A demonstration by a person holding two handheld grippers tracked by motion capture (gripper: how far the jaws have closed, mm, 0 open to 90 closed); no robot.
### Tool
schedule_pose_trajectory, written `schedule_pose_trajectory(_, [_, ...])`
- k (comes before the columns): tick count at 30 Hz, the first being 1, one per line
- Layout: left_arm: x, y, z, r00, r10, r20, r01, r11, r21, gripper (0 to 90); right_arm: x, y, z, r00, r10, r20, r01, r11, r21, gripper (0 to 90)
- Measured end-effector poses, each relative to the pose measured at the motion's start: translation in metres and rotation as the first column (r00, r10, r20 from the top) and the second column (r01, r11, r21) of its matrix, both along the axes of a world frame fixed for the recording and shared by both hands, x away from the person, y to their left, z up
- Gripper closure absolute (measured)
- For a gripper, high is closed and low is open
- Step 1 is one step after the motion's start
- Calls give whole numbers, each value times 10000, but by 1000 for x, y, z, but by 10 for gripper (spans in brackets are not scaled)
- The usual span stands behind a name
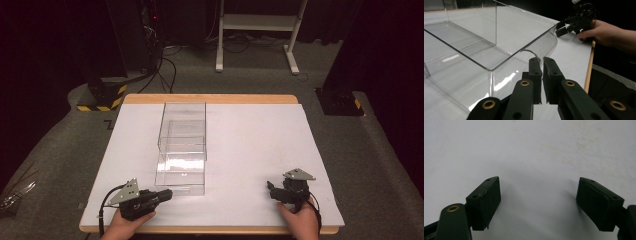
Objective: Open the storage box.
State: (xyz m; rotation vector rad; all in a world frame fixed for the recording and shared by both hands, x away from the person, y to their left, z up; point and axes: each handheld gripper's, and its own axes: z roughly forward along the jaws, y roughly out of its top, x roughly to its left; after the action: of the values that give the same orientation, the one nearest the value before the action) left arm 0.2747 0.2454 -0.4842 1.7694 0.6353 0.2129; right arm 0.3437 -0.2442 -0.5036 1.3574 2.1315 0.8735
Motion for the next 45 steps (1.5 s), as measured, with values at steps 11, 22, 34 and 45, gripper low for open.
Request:
schedule_pose_trajectory(11, [-6,2,1,10000,-42,80,41,9999,116,846,0,0,0,10000,3,1,-3,10000,3,199])
schedule_pose_trajectory(22, [-10,13,10,9989,297,358,-284,9989,-370,805,0,0,0,10000,8,-26,-8,10000,35,200])
schedule_pose_trajectory(34, [-10,15,23,9901,1117,848,-1030,9896,-1005,731,0,0,0,10000,11,-22,-11,10000,29,200])
schedule_pose_trajectory(45, [-6,32,25,9553,2603,1404,-2516,9648,-764,644,0,0,0,10000,12,-13,-12,10000,20,200])
